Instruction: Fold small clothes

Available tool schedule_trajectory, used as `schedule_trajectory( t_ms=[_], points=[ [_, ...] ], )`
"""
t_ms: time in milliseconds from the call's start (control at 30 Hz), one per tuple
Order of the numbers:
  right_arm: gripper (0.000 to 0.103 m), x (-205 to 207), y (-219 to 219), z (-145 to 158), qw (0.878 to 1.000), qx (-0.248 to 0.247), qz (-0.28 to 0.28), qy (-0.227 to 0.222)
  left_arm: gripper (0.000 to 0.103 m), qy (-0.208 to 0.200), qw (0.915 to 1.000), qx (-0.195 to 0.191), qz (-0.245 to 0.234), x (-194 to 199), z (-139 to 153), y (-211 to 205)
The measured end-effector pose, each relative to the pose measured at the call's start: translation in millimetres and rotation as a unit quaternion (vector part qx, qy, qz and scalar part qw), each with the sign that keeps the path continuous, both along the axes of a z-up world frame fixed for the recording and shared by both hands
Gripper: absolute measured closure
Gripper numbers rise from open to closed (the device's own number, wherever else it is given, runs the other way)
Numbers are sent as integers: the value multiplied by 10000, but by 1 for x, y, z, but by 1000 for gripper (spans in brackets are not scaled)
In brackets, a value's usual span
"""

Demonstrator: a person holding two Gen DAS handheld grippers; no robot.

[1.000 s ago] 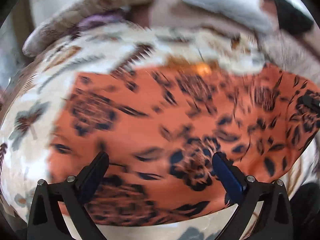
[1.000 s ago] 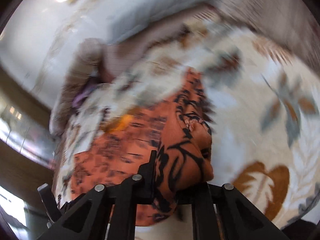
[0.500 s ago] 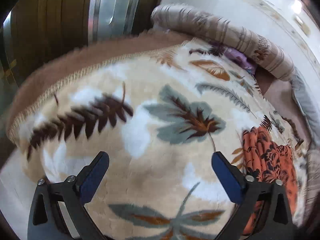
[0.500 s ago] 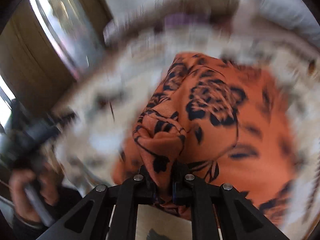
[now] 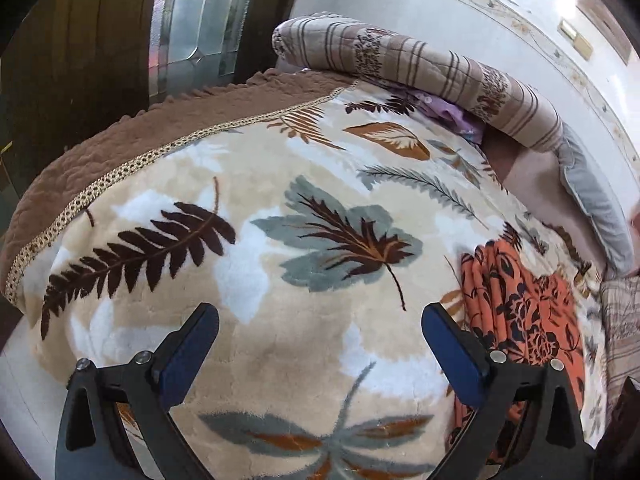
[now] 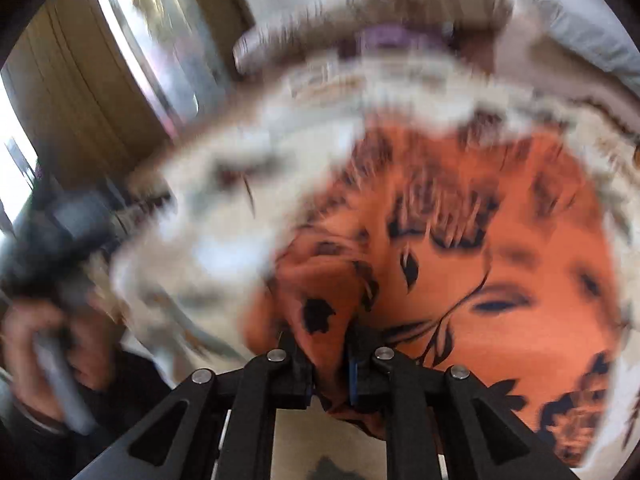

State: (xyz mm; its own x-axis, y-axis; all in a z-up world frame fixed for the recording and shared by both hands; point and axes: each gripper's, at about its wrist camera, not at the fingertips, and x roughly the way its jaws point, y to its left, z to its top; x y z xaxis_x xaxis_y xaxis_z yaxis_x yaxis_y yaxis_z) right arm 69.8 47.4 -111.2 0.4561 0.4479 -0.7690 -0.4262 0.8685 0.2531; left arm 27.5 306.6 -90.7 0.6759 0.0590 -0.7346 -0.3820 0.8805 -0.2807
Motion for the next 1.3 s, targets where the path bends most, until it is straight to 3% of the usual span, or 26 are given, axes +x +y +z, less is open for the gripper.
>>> schedule_trajectory(
  t_ms=[67,100,133,167,200,267,367,467,633,700,733,767,833,933,1000,1033,1067,1133,1200,1300],
  points=[
    [84,-3,-7,7,9995,305,-38,-6,2,-47,9998,69,-183,0,2,-7],
    [71,-3,-9,10,9990,438,28,43,2,-89,9996,36,-271,1,2,-10],
    [47,-4,-12,13,9985,534,85,91,2,-97,9989,-72,-450,2,3,-16],
    [34,-6,-15,16,9981,612,75,82,2,-83,9977,-217,-635,4,5,-23],
    [28,-12,-22,20,9973,730,34,0,2,-110,9962,-358,-782,3,7,-30],
    [28,-21,-35,27,9950,999,-44,-17,2,-322,9889,-686,-1279,-2,18,-55],
    [28,-38,-66,33,9895,1416,-280,-75,2,-288,9800,-796,-1798,0,26,-90],
    [28,-49,-98,42,9851,1597,-602,-229,2,18,9773,-812,-1955,6,22,-114],
    [28,-50,-142,41,9754,1923,-1043,-270,3,199,9731,-881,-2119,3,19,-145],
    [28,-46,-150,37,9722,2036,-1144,-193,13,433,9737,-680,-2130,11,12,-157],
    [28,-45,-153,36,9703,2103,-1181,-159,32,531,9734,-681,-2121,14,8,-157],
    [28,-45,-155,36,9697,2132,-1180,-156,58,727,9717,-730,-2124,22,0,-157],
    [28,-42,-157,33,9696,2134,-1186,-154,79,1233,9659,-952,-2069,39,-24,-153],
    [28,-39,-159,31,9687,2170,-1201,-101,89,1225,9643,-1106,-2070,46,-24,-146],
    [28,-40,-161,31,9682,2181,-1223,-107,90,738,9722,-689,-2112,32,1,-148],
    [28,-41,-161,31,9680,2180,-1235,-119,91,345,9762,-279,-2122,18,19,-151],
    [28,-42,-160,31,9681,2173,-1244,-128,91,211,9772,-178,-2106,12,23,-151],
    [28,-41,-158,32,9699,2105,-1221,-127,91,429,9796,-235,-1948,14,4,-143],
    [28,-38,-154,31,9720,2028,-1188,-63,90,864,9783,-641,-1772,23,-33,-130],
    [28,-38,-153,36,9747,1911,-1155,-105,90,740,9786,-668,-1801,21,-29,-129]
  ],
)
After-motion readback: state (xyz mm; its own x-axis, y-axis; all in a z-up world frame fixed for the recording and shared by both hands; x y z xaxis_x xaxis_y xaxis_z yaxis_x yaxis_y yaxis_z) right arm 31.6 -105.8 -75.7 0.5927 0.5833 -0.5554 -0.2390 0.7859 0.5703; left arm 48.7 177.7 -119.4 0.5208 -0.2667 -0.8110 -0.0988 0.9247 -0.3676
